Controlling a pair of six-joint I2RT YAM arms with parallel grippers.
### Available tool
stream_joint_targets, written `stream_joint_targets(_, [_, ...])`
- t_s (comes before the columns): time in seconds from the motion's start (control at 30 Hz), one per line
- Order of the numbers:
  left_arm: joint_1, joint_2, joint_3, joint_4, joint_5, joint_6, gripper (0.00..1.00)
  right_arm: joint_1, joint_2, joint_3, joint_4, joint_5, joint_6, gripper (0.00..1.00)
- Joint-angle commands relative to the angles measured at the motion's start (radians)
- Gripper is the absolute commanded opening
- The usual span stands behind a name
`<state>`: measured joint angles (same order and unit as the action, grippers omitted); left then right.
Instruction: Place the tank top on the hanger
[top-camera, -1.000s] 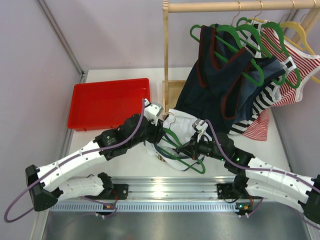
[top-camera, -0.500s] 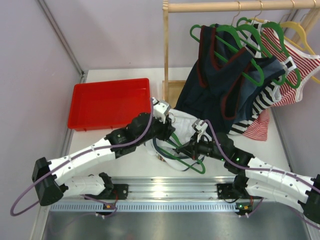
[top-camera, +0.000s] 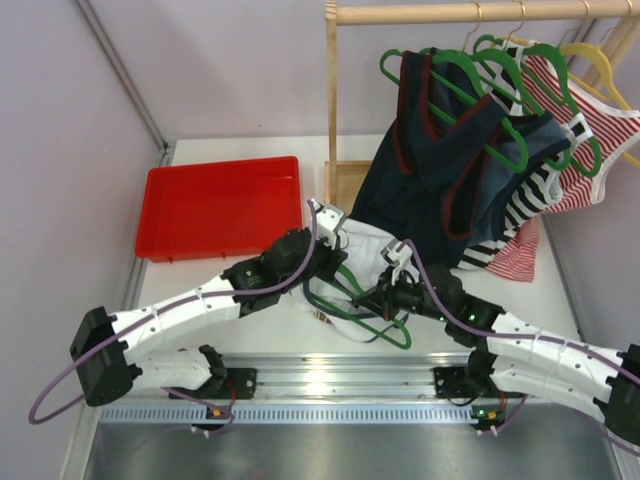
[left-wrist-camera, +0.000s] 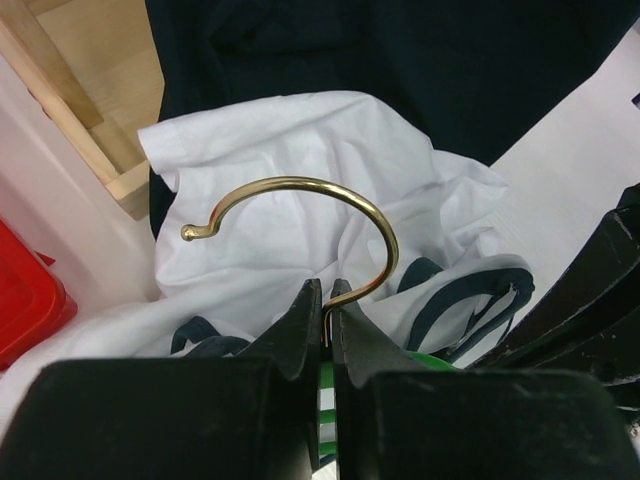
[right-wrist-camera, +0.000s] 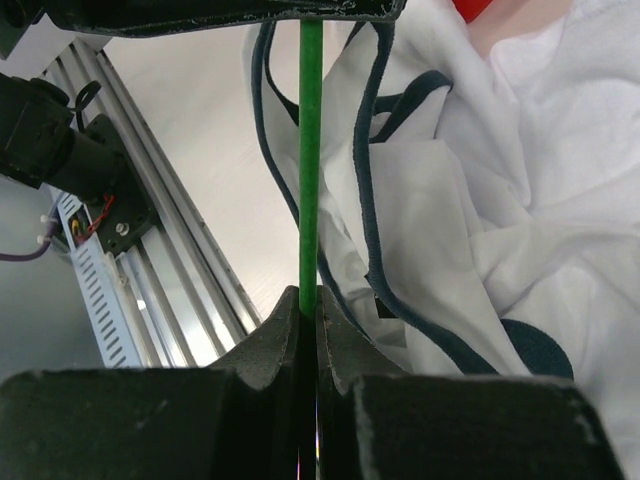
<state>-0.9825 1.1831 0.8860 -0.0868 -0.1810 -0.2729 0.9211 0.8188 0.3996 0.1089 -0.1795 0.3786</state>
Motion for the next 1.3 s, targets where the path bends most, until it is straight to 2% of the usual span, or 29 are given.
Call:
stream_joint_targets(0.0, [0.002,0.004,-0.016,0.079,-0.018,0.011,0.0,0.022,0.003,0.044,0.042,0.032,-0.006,0.0])
stream_joint_targets(0.03, [0.002,0.003,-0.019,0.079,-0.02,0.011,0.0,0.024,0.005,0.05,0.026,0.043,-0.006,0.02])
stream_joint_targets(0.07, [0.002,0.001,-0.022,0.109,-0.02,0.014,0.0,0.025,0.006,0.065,0.011,0.055,0.0,0.12])
stream_joint_targets(0.13, [0.002,-0.007,-0.038,0.125,-0.025,0.021,0.0,0.031,0.011,0.08,-0.047,0.089,0.006,0.23])
stream_joint_targets(0.17, [0.002,-0.01,-0.045,0.131,-0.026,0.024,0.0,0.033,0.008,0.097,-0.073,0.121,0.02,0.34])
stream_joint_targets(0.23, [0.002,-0.017,-0.053,0.136,-0.031,0.027,0.0,0.035,-0.009,0.111,-0.107,0.152,0.048,0.39])
stream_joint_targets(0.3, [0.002,-0.019,-0.059,0.139,-0.034,0.028,0.0,0.033,-0.029,0.142,-0.217,0.23,0.075,0.46])
stream_joint_targets(0.47, [0.002,-0.039,-0.085,0.16,-0.041,0.023,0.0,0.035,-0.108,0.234,-0.528,0.426,0.215,0.5])
stream_joint_targets(0.57, [0.002,-0.05,-0.094,0.17,-0.04,0.017,0.0,0.035,-0.122,0.29,-0.656,0.475,0.302,0.5])
stream_joint_targets(0.7, [0.002,-0.048,-0.104,0.177,-0.037,0.008,0.0,0.035,-0.066,0.354,-0.857,0.5,0.385,0.43])
stream_joint_targets(0.8, [0.002,-0.051,-0.11,0.19,-0.04,0.001,0.0,0.035,-0.053,0.364,-0.905,0.506,0.421,0.38])
stream_joint_targets(0.9, [0.002,-0.056,-0.111,0.196,-0.041,0.001,0.0,0.035,-0.059,0.352,-0.922,0.489,0.437,0.38])
stream_joint_targets(1.1, [0.002,-0.054,-0.111,0.202,-0.038,0.005,0.0,0.045,-0.023,0.341,-0.91,0.468,0.445,0.4])
stream_joint_targets(1.27, [0.002,-0.054,-0.113,0.205,-0.032,-0.002,0.0,0.05,0.037,0.347,-0.894,0.479,0.441,0.49])
